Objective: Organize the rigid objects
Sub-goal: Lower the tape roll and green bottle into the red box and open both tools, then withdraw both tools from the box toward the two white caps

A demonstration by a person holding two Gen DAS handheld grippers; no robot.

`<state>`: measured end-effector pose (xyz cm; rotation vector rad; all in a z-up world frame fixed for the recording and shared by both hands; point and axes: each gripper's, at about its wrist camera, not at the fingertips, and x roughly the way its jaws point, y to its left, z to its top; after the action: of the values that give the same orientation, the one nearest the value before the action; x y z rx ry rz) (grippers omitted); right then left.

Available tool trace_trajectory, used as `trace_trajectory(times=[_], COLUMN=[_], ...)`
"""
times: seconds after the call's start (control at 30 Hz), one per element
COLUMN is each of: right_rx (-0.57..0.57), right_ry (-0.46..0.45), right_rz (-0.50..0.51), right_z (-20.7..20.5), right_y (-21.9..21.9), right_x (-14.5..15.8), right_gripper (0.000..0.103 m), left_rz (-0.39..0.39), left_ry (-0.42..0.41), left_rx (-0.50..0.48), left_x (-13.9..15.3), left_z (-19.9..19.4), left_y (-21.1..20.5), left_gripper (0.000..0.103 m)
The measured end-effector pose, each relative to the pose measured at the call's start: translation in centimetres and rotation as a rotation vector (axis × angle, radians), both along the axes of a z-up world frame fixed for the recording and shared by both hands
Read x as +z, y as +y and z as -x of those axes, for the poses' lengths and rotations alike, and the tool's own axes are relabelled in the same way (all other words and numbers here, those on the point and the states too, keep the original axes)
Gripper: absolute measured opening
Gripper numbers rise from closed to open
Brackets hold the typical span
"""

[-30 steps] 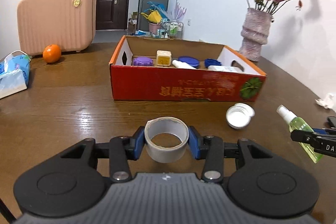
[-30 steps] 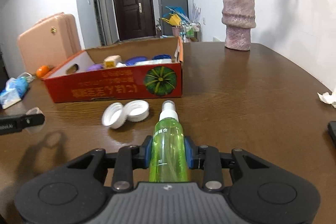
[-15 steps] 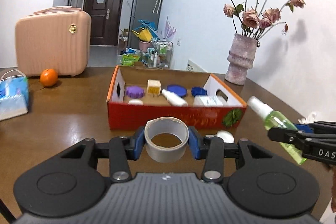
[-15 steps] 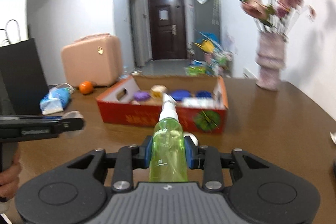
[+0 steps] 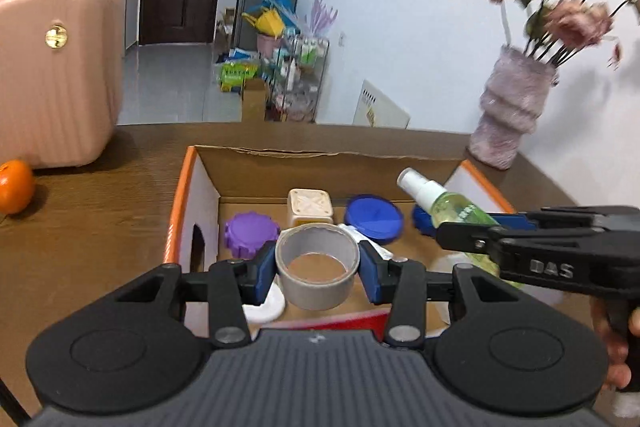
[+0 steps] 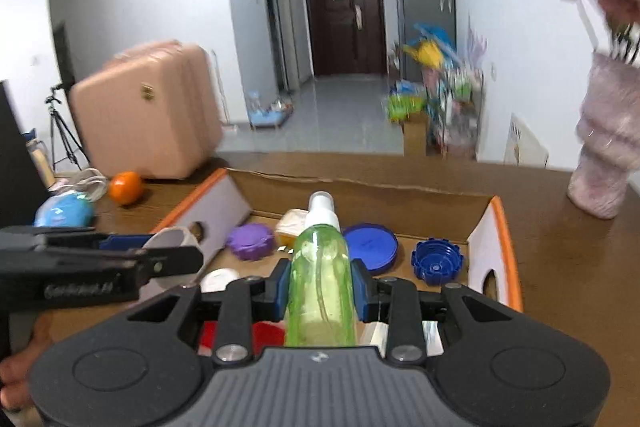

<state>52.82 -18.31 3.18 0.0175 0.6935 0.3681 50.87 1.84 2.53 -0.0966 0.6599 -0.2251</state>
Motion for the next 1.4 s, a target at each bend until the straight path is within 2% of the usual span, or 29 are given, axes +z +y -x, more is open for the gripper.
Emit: trace_trajectory(times=[0.13, 0.27, 0.3, 0.47, 0.63, 0.83, 1.07, 1.17, 1.2, 1.3, 1.37, 1.4], right_rx=[-0.029, -0.029, -0.024, 0.047, 0.037, 0.01, 0.028, 0.018, 0.017, 0.021, 0.012, 0.009], right_ry=[0.109, 0.124, 0.116, 0.147, 0.149, 0.084, -0.005, -0.07, -0.098, -0.207, -0.302, -0.332], right_rz=[0.005, 0.142, 0.15, 0.127, 0.095, 0.081, 0.056, 0.041, 0.03, -0.009, -0.011, 0.0], right_z=[-3.6, -3.8, -3.7, -3.2, -3.4, -2.0, 2.9, 6.1, 7.7, 12.3, 16.1, 17.9], right_y=[0.8, 2.5, 2.7, 3.4, 2.8, 1.8, 0.2, -0.8, -1.3, -2.9, -3.7, -4.0], right_x=[-2.4, -4.4, -4.4, -4.3, -4.4, -1.3, 4.0, 6.5, 7.3, 8.7, 8.7, 8.5], right_gripper=[0.03, 0.031, 0.031, 0.029, 0.03, 0.034, 0.046, 0.055, 0.056, 0.07, 0.082, 0.083], left_rz=[-0.036, -0.056, -0.049, -0.013, -0.012, -0.017, -0.037, -0.049, -0.051, -0.071, -0.084, -0.095], left_ry=[0.049, 0.069, 0.078, 0.076, 0.06, 0.048, -0.062, -0.136, -0.161, -0.211, -0.244, -0.263], left_rx=[-0.012, -0.023, -0.025, -0.019, -0.012, 0.02, 0.054, 0.074, 0.078, 0.099, 0.119, 0.121], left_x=[-1.6, -2.9, -3.0, -3.0, -2.5, -1.1, 3.7, 5.6, 6.1, 7.2, 7.3, 7.3], left_z=[-3.4, -5.1, -5.1, -5.1, -4.6, -3.7, 2.2, 6.6, 8.1, 12.8, 16.2, 17.7], left_y=[-0.8, -1.3, -1.1, -0.5, -0.3, 0.5, 2.1, 2.4, 2.4, 2.3, 1.9, 1.7], left_gripper=[0.043, 0.044, 0.044, 0.045, 0.061, 0.067, 0.075, 0.086, 0.088, 0.093, 0.099, 0.101])
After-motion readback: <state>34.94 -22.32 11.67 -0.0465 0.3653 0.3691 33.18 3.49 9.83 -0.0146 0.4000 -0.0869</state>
